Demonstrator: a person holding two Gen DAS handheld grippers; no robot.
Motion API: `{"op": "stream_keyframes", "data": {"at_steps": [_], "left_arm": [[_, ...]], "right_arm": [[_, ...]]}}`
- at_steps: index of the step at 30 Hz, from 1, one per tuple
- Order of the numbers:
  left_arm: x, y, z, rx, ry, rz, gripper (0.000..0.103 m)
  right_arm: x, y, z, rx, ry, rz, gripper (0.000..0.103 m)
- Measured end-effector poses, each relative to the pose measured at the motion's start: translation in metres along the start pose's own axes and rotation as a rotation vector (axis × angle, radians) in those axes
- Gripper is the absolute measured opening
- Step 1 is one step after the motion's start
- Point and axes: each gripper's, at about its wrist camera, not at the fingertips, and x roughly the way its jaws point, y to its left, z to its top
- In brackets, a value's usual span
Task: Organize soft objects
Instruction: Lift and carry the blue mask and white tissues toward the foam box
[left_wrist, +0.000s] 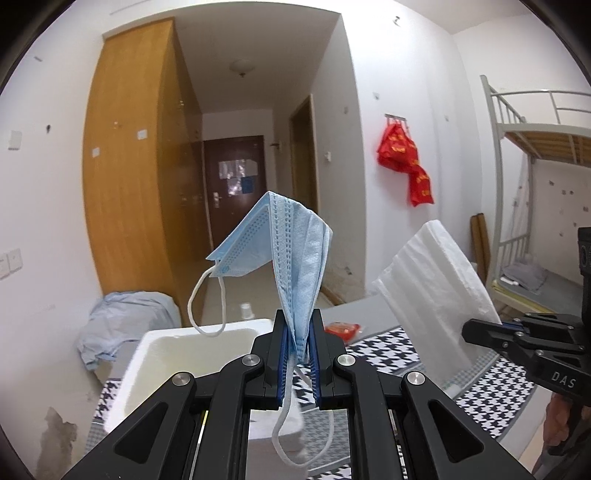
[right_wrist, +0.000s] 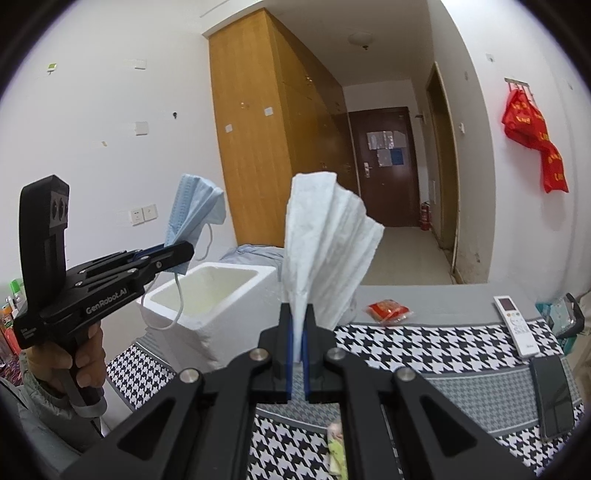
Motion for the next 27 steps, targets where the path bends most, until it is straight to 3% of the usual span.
{"op": "stream_keyframes", "data": {"at_steps": [15,27], "left_arm": [[-0.007,0.035,0.000,-0.047,0.023,0.117,0.011],[0.021,0.054,-0.009,-0.094,0.130,0.153,0.011]], "right_arm": [[0.026,0.034,0.012,-0.053,-0.005,0.127,0.006],[0.038,0.041,0.019,-0.060,-0.001,0.151,0.006]]}}
